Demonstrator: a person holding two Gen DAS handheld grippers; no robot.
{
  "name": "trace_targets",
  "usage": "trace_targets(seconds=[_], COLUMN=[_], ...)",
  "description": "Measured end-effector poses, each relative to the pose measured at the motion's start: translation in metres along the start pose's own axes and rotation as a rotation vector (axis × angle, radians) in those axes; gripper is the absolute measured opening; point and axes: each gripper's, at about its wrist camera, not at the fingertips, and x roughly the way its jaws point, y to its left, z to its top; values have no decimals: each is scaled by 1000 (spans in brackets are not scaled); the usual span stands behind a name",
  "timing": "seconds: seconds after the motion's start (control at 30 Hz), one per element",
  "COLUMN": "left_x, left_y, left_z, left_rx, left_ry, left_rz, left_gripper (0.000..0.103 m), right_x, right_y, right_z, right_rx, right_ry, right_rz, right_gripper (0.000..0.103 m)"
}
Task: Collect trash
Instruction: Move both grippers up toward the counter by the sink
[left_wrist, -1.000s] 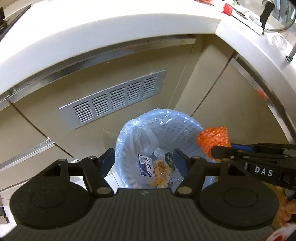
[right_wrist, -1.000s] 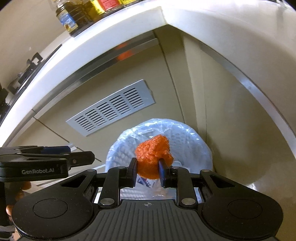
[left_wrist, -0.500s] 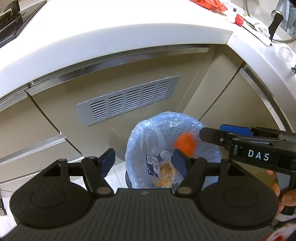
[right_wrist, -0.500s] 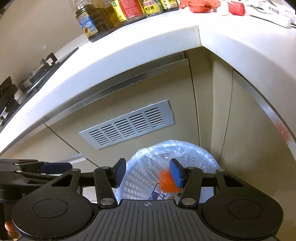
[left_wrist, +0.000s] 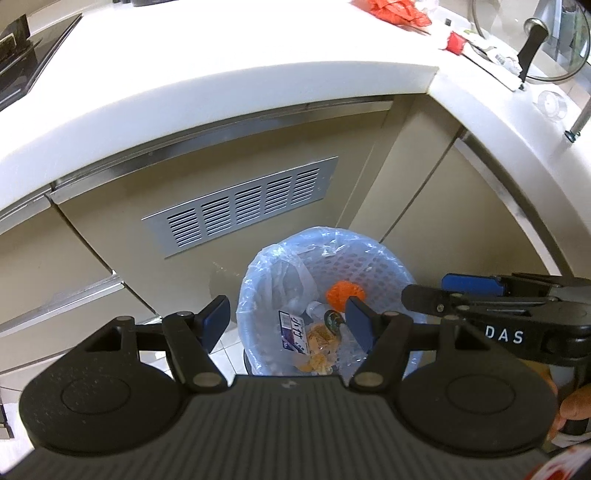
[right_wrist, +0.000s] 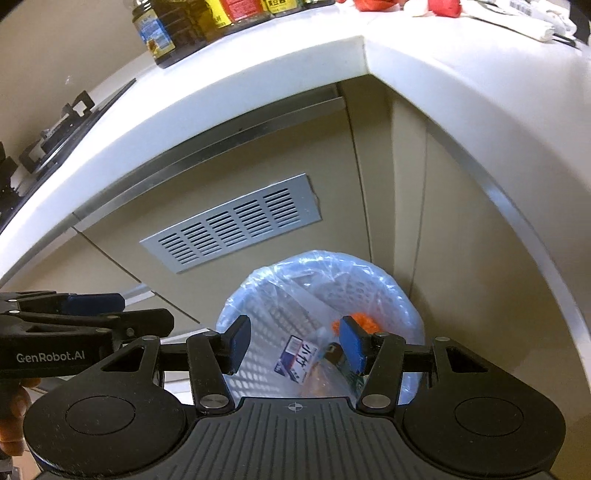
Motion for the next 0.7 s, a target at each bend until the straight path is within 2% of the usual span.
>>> trace_targets(seconds=[0.4, 0.7], left_x=[-43, -62], left_y=[-15, -53], left_z=[11, 47], left_rx=[33, 103], left_ry=[-70, -161], left_rz=[-49, -104], left_gripper=[66, 66], right_x=[-56, -106], right_y=[8, -10], right_z=[8, 28], right_rx=[26, 66], right_ry=[-74, -183], right_rz=[14, -16], right_gripper=[57, 58])
